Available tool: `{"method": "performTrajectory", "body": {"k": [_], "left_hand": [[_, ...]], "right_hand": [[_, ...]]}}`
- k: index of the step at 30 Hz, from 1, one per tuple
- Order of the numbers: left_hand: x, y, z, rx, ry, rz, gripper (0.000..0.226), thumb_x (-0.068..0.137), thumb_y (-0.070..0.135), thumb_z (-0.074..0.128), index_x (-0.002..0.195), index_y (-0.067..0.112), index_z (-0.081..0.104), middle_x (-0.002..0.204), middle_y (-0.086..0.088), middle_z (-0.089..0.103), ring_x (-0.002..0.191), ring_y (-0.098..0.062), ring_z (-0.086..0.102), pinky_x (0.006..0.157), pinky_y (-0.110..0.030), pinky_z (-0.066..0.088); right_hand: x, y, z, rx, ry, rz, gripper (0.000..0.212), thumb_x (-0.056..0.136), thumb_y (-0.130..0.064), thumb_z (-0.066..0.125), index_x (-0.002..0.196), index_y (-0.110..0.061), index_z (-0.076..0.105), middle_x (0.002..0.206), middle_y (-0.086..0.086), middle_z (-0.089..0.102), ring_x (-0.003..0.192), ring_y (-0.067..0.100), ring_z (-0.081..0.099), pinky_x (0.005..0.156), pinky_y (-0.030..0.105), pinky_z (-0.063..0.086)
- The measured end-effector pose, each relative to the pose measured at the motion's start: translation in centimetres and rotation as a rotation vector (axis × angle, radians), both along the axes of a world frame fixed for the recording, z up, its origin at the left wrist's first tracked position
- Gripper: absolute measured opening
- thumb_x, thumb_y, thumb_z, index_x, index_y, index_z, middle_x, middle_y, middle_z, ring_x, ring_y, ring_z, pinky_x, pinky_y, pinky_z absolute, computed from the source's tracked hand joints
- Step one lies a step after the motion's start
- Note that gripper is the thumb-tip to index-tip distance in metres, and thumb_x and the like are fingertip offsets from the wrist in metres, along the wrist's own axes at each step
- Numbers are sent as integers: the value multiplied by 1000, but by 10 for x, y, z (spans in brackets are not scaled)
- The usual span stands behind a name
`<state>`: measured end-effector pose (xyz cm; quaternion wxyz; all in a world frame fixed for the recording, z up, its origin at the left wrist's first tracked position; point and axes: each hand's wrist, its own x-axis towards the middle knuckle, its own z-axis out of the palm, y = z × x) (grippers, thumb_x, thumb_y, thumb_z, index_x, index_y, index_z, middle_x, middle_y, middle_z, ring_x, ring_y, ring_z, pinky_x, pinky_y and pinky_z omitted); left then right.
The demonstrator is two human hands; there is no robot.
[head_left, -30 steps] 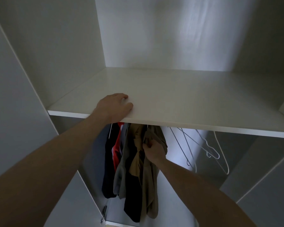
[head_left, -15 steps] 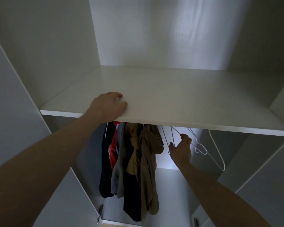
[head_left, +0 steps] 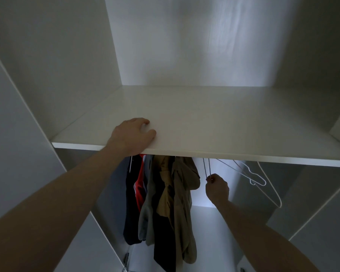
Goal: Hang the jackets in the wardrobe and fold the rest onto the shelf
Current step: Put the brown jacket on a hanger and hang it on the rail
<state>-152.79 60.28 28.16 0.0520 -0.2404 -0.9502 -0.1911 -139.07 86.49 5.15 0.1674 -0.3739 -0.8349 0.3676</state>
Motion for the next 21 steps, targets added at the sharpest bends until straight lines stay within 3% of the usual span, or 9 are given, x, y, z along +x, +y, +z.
{"method": "performTrajectory", "body": {"k": [2, 5, 8, 13, 19, 21], "left_hand": [[0, 0, 0, 8, -5, -1, 72, 82, 66, 39, 146, 35, 49, 156, 7, 46, 139, -23, 45, 113, -42, 35], [2, 0, 0, 9, -9, -8, 72, 83, 66, 38, 147, 34, 49, 156, 6, 46, 139, -23, 45, 113, -42, 35], [5, 0, 2, 11, -9, -9, 74, 83, 67, 38, 148, 33, 49, 156, 4, 47, 139, -24, 47, 113, -43, 36], [6, -1, 2, 3, -2, -20, 66, 91, 64, 42, 149, 32, 47, 155, 2, 48, 136, -26, 49, 112, -45, 37], [9, -2, 4, 0, -10, -45, 67, 89, 64, 41, 147, 31, 48, 150, -1, 52, 130, -28, 53, 105, -43, 41], [11, -2, 4, -4, -17, -62, 68, 89, 64, 40, 147, 30, 48, 151, -2, 52, 130, -29, 54, 104, -43, 41]], "right_hand": [[2, -6, -1, 4, 64, -12, 15, 102, -8, 58, 102, -7, 72, 93, 11, 77, 68, 15, 62, 68, 24, 47], [7, -14, -1, -50, 119, -22, 18, 103, -9, 54, 98, -7, 72, 82, 8, 74, 68, 22, 69, 72, 37, 62], [19, -22, -1, -23, 115, -6, 18, 102, -7, 55, 102, -6, 74, 84, 8, 74, 70, 22, 68, 77, 33, 61], [54, -40, -7, -15, 82, 3, 14, 101, -11, 62, 103, -7, 76, 88, 10, 77, 69, 20, 70, 79, 39, 64], [116, -72, -13, -99, 52, -53, 16, 102, -18, 61, 96, -18, 75, 79, -4, 74, 68, 13, 71, 74, 34, 63], [140, -84, -12, -103, 45, -87, 18, 102, -21, 61, 89, -24, 73, 72, -8, 72, 64, 9, 69, 66, 25, 59]]}}
